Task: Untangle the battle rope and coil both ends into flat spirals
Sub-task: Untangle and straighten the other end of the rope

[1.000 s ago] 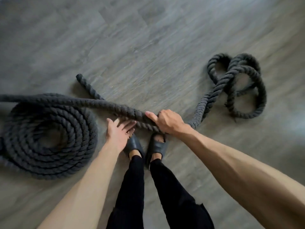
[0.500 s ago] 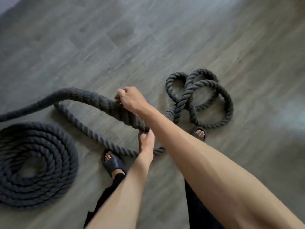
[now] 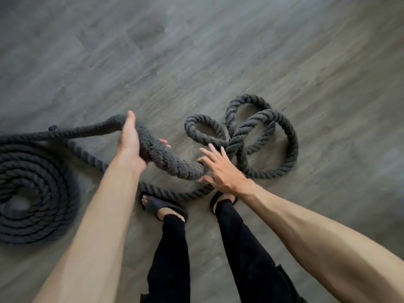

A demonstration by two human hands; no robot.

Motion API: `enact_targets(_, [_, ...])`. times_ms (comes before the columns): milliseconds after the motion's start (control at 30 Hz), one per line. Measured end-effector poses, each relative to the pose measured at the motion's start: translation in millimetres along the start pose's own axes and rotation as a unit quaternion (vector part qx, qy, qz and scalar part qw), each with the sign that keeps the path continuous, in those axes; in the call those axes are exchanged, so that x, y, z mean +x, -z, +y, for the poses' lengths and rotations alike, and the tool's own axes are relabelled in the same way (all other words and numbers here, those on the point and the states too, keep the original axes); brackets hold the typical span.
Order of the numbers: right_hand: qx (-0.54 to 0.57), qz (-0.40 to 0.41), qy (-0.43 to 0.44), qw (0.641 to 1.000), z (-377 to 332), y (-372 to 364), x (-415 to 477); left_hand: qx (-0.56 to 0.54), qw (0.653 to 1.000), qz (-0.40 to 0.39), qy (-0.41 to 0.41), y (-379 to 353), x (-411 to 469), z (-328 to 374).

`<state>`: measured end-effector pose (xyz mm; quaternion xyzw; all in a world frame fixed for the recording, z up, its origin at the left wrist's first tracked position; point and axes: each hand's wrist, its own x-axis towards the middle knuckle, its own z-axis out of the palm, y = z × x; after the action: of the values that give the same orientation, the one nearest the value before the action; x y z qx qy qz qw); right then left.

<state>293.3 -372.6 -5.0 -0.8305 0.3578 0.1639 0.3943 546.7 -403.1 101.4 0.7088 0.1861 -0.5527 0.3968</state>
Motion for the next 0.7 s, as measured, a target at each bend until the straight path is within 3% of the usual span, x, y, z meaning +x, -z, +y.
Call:
enact_targets(67, [0.012,0.021,0.051,0.998,-9.3,10.5,3.8,-0.012,1.0,-0.015,0.004,12.5,0.7,11.0])
enact_targets(133, [0.091,0.041,0.066,0.993,-23.1,18.9,2.5,-0.06,0.997,-0.057,0.004,23.2,0.9,20.5])
enact_targets(233, [0.186,0.136,-0.026,0.973,-48.9,36.5,-0.7,-0.126,0.986,-0.101,-0.046,19.4,6.7,19.7])
enact_targets(300, [0.237,0.206,-0.132,0.94,-59.5,63.4,13.1,-0.014,0.993,-0.089,-0.081,1.9,7.0,-3.3])
enact_targets(367, [0.296,0.245,-0.241,0.891,-58.8,99.2,37.9,0.157,0.977,-0.102,-0.104,-19.4,5.6,-42.5])
enact_targets(467, [0.342,0.194,-0.347,0.851,-46.0,134.5,64.5,0.411,0.882,-0.179,-0.147,-45.4,4.4,-98.5])
enact_targets(500, [0.335,0.17,-0.357,0.855,-41.6,137.7,67.6,0.455,0.859,-0.186,-0.143,-50.2,3.6,-108.1])
enact_targets(567, [0.322,0.149,-0.365,0.861,-30.2,141.0,67.3,0.454,0.861,-0.213,-0.088,-51.9,9.8,-119.8])
enact_targets(633, [0.37,0.144,-0.372,0.839,-15.7,143.7,67.5,0.454,0.849,-0.269,-0.027,-45.4,8.8,-131.2])
enact_targets(700, [0.445,0.131,-0.367,0.806,-10.9,148.9,67.2,0.502,0.812,-0.295,-0.041,-37.7,2.3,-144.6])
